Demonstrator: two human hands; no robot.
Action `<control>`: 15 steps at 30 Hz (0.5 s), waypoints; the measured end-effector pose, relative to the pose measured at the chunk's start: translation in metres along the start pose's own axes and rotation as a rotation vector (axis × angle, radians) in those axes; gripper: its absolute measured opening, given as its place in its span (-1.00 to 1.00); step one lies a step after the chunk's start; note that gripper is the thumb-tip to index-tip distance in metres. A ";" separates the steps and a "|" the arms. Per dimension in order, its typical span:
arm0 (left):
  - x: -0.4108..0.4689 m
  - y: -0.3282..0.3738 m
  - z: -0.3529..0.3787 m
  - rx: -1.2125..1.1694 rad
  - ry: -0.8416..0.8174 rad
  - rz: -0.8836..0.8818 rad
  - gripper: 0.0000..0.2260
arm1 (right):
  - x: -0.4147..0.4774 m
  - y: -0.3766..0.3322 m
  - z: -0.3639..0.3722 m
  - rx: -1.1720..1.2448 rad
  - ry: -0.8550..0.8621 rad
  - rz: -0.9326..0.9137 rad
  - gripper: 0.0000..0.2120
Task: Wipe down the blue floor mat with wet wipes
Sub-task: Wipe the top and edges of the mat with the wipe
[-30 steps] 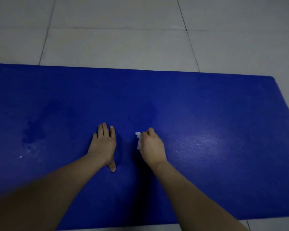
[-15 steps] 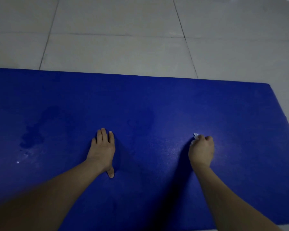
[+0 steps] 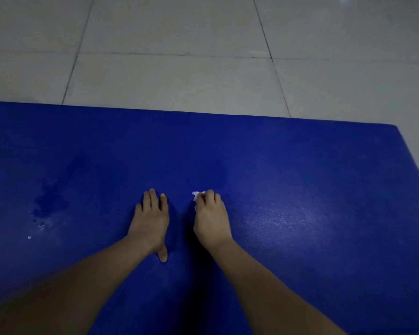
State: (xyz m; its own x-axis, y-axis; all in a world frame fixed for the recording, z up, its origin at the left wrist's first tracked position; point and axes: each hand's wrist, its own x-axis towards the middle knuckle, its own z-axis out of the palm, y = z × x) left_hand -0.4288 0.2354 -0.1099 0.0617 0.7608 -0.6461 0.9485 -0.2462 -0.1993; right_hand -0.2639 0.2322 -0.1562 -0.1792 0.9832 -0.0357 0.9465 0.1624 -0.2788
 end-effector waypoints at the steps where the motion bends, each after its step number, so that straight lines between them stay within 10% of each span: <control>1: 0.000 -0.001 0.001 -0.007 0.000 0.003 0.49 | 0.000 0.010 -0.002 -0.005 -0.005 -0.025 -0.64; 15: 0.000 0.000 0.002 -0.034 0.010 0.006 0.50 | -0.022 0.193 -0.070 -0.113 -0.007 0.683 -0.67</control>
State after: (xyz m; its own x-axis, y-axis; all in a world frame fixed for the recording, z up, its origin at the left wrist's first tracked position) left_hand -0.4297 0.2348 -0.1112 0.0704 0.7657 -0.6394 0.9581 -0.2303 -0.1704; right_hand -0.0580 0.2479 -0.1418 0.4656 0.8678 -0.1735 0.8701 -0.4847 -0.0898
